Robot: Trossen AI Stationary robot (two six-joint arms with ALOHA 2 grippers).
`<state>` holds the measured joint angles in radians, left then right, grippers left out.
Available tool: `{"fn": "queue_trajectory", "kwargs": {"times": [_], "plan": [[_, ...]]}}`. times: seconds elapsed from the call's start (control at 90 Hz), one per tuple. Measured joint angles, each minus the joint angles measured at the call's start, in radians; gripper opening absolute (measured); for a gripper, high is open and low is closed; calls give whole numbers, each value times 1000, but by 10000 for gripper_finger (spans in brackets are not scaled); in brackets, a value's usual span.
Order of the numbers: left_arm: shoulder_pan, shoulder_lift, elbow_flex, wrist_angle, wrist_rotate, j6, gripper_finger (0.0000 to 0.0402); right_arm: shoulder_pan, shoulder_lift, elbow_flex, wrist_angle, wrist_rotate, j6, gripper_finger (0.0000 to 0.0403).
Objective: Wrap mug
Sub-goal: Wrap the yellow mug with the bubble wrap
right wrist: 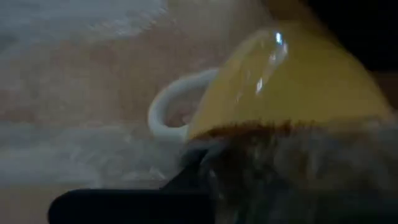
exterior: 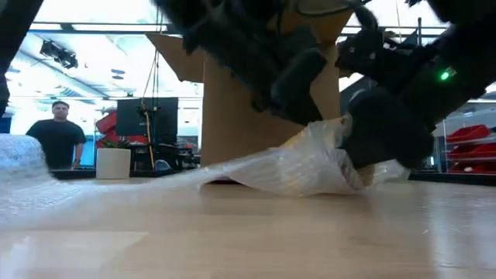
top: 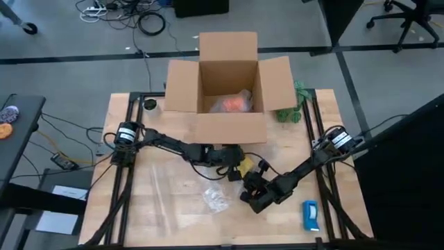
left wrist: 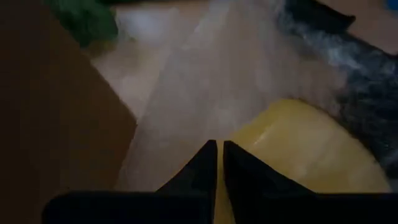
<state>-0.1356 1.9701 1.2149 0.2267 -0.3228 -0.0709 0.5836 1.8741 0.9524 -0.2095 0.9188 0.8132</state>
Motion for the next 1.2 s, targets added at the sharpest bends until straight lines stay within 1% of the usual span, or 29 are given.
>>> {"fn": "queue_trajectory", "kwargs": {"times": [0.078,0.167,0.267,0.367,0.556,0.7,0.844,1.033,1.2], "plan": [[4,0,-87,197,23,-44,14,3,-3,0,-1,0,2,0],[9,1,-178,387,34,-87,14,3,-3,0,-1,1,6,0],[10,2,-247,542,34,-147,14,3,-3,0,-2,7,5,0],[4,2,-270,660,39,-166,14,-4,-3,0,-2,8,5,0],[-2,23,-263,697,48,-172,14,-11,-3,0,-2,2,4,0],[-2,93,-261,765,97,-234,14,-11,-3,0,-2,-29,20,0],[0,132,-259,842,108,-280,14,-8,-3,0,-2,-53,60,0],[4,129,-258,802,116,-275,14,12,-23,9,-37,-101,80,0],[5,127,-257,782,115,-275,14,44,-83,26,-101,-124,108,0]]}}
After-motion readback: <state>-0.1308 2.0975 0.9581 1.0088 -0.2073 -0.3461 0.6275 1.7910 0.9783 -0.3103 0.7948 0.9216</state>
